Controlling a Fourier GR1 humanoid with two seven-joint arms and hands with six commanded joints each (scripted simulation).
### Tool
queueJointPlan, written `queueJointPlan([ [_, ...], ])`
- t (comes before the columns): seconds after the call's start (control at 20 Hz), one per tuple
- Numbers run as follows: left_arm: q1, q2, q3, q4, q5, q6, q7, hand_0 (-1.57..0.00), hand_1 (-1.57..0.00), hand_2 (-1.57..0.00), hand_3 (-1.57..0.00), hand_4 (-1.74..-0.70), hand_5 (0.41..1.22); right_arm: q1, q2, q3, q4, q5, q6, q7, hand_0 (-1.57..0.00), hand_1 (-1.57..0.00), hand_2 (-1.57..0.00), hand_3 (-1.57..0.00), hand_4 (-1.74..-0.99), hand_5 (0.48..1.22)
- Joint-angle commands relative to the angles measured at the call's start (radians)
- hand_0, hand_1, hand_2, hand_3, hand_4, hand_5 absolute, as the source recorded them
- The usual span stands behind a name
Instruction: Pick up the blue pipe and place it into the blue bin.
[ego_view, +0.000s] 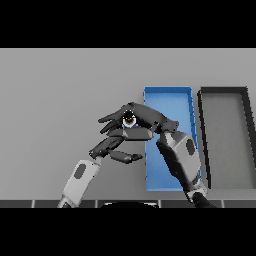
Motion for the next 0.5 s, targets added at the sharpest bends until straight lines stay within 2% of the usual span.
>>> queueJointPlan([
  [0.0, 0.009, 0.0, -0.009, -0.008, -0.004, -0.002, -0.003, 0.0, 0.0, 0.0, 0.0, -0.96, 0.475, -0.048, -0.015, -0.036, 0.012, -0.057, -0.023, 0.028, -1.57, -1.57, -1.57, -1.57, -1.496, 1.221],
  [0.05, 0.004, 0.004, -0.004, -0.007, -0.003, -0.003, -0.006, 0.0, 0.0, 0.0, 0.0, -0.96, 0.475, -0.096, -0.033, -0.063, 0.022, -0.092, -0.051, 0.034, -1.57, -1.57, -1.57, -1.57, -1.496, 1.221],
  [0.2, 0.012, 0.014, -0.004, -0.015, -0.005, -0.006, -0.029, 0.0, 0.0, 0.0, 0.0, -0.95, 0.471, -0.211, -0.079, -0.164, 0.104, -0.081, -0.107, -0.008, -1.57, -1.57, -1.57, -1.57, -1.497, 1.221],
  [0.3, 0.027, 0.026, -0.003, -0.032, 0.003, -0.014, -0.042, 0.0, 0.0, 0.0, 0.0, -0.95, 0.466, -0.251, -0.116, -0.206, 0.137, -0.033, -0.132, -0.036, -1.57, -1.57, -1.57, -1.57, -1.498, 1.221],
  [0.45, 0.032, 0.026, -0.003, -0.046, -0.003, -0.001, -0.012, 0.0, 0.0, 0.0, 0.0, -0.95, 0.47, -0.257, -0.16, -0.259, 0.227, 0.059, -0.126, -0.072, -1.57, -1.57, -1.57, -1.57, -1.498, 1.221],
])
